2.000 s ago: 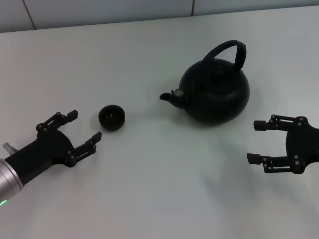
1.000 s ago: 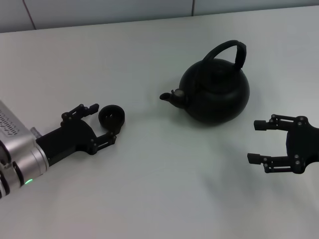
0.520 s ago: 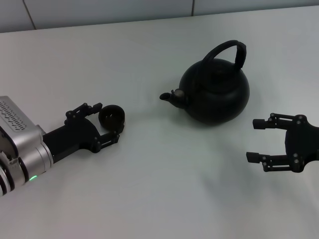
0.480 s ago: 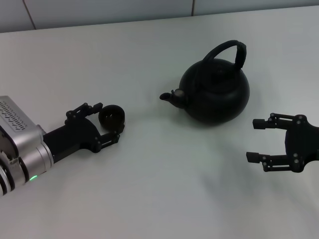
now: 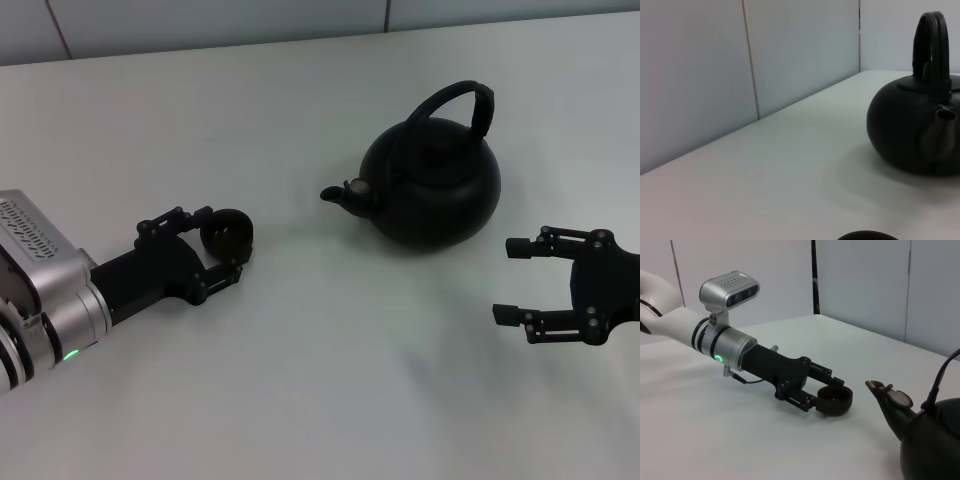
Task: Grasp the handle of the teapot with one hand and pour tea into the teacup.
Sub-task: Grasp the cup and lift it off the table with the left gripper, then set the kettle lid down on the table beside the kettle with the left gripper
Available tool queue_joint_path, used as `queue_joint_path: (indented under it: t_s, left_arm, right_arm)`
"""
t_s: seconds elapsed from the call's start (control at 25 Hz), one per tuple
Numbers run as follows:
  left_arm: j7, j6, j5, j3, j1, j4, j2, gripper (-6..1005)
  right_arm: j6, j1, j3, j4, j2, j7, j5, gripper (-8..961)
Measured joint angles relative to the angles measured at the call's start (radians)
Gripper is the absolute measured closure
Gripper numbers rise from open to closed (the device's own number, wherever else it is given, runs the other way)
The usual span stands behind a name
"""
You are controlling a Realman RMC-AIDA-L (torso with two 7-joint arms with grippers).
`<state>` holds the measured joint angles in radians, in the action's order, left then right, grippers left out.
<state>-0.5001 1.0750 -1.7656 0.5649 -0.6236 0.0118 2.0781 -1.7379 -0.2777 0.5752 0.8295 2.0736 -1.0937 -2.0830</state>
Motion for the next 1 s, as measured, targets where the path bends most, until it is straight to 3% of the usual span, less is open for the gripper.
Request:
queue_joint_path:
  t_s: [0.2, 0.56, 1.0]
  left_arm:
    - [0.000, 0.044, 0.000, 0.007, -0.009, -0.004, 0.000, 308]
    - [0.010, 0.044, 0.000, 0.026, -0.089, -0.075, 0.001, 301]
    - [0.012, 0.032, 0.000, 0.024, -0.104, -0.087, 0.002, 293]
  right_arm:
    - [0.000, 0.000, 0.000, 0.000, 0.000, 0.000, 0.000, 141]
    - [0.000, -0.003, 0.000, 0.001, 0.001, 0.000, 0.000, 141]
    - [0.000, -0.003, 0.000, 0.004, 0.002, -0.004, 0.000, 141]
